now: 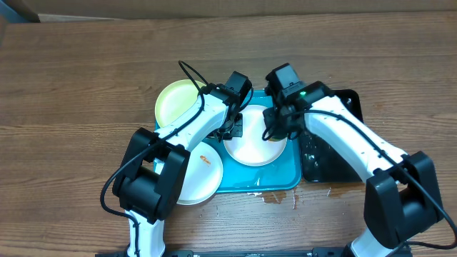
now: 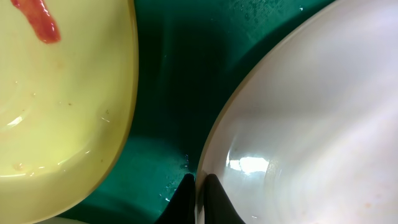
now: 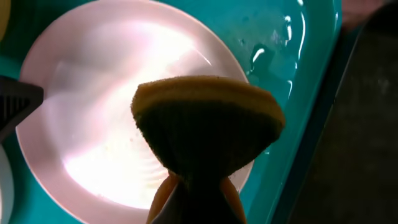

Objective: Clean dirty plates on tray and stack at the side
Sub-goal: 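Scrub the white plate surface with the sponge in the right gripper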

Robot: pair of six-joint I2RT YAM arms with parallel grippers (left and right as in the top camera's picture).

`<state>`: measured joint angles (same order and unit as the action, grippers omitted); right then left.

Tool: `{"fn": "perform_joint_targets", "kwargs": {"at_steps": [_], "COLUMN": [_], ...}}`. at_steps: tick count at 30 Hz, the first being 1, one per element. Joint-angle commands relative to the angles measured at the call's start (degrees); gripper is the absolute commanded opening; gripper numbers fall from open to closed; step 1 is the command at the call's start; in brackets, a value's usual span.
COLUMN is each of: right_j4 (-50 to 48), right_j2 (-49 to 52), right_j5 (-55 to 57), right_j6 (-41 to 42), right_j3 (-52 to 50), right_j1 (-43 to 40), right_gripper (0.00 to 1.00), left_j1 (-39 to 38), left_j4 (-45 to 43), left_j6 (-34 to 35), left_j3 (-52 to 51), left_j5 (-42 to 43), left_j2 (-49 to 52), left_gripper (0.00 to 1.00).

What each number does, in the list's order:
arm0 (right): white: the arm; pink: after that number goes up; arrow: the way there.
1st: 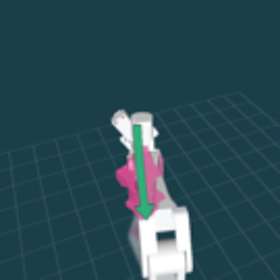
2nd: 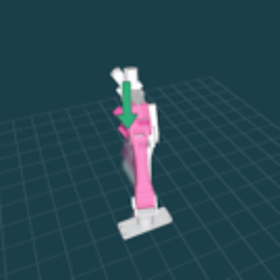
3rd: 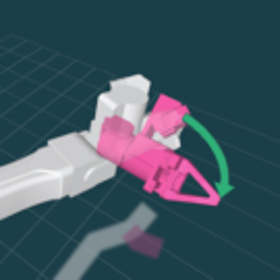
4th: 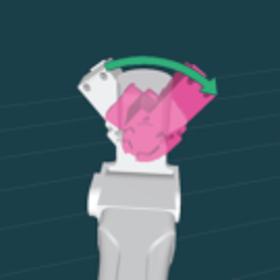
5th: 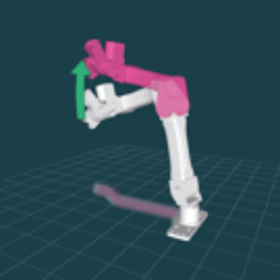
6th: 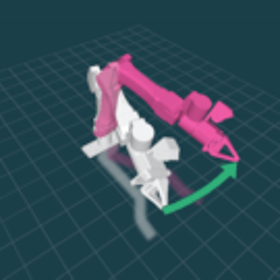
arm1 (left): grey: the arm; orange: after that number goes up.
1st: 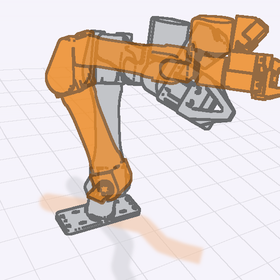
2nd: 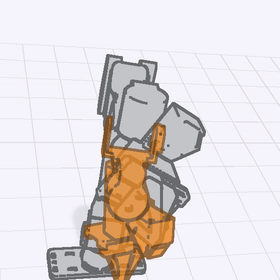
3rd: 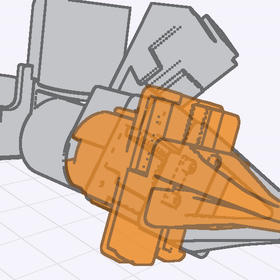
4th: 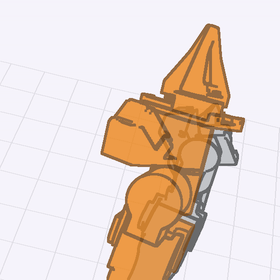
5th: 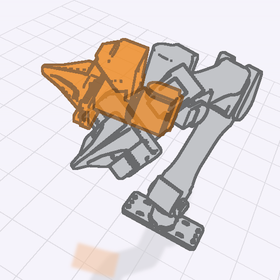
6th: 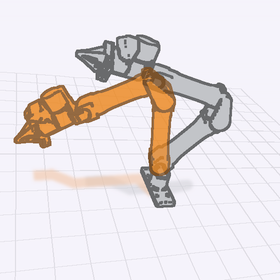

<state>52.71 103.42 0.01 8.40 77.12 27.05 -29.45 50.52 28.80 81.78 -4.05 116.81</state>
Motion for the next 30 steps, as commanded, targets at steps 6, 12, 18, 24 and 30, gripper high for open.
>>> {"fn": "perform_joint_targets", "kwargs": {"at_steps": [6,12,18,24,30], "right_j4": [-1.99,-2.56,-2.01,-1.2,-1.46], "right_j2": [3.06,6.97,11.91,15.12,15.98], "right_j5": [4.46,4.46,7.96,3.89,-3.04], "right_j6": [0.87,0.9,5.07,5.29,5.11], "right_j3": [-0.31,-0.31,-0.31,-0.31,-0.31], "right_j1": [1.07,1.07,0.85,0.85,0.85], "right_gripper": [0.04,0.04,0.04,0.04,0.04], "left_j1": [0.2,0.2,0.2,0.2,0.2], "left_j4": [-0.02,0.0,0.17,0.17,0.2], "left_j6": [1.25,1.25,1.25,1.25,1.25], "left_j3": [-0.31,-0.31,-0.31,-0.31,-0.31], "left_j5": [1.14,1.14,1.14,1.14,1.16], "left_j2": [0.94,0.94,0.94,0.94,0.94], "left_gripper": [0.04,0.04,0.04,0.04,0.04]}}
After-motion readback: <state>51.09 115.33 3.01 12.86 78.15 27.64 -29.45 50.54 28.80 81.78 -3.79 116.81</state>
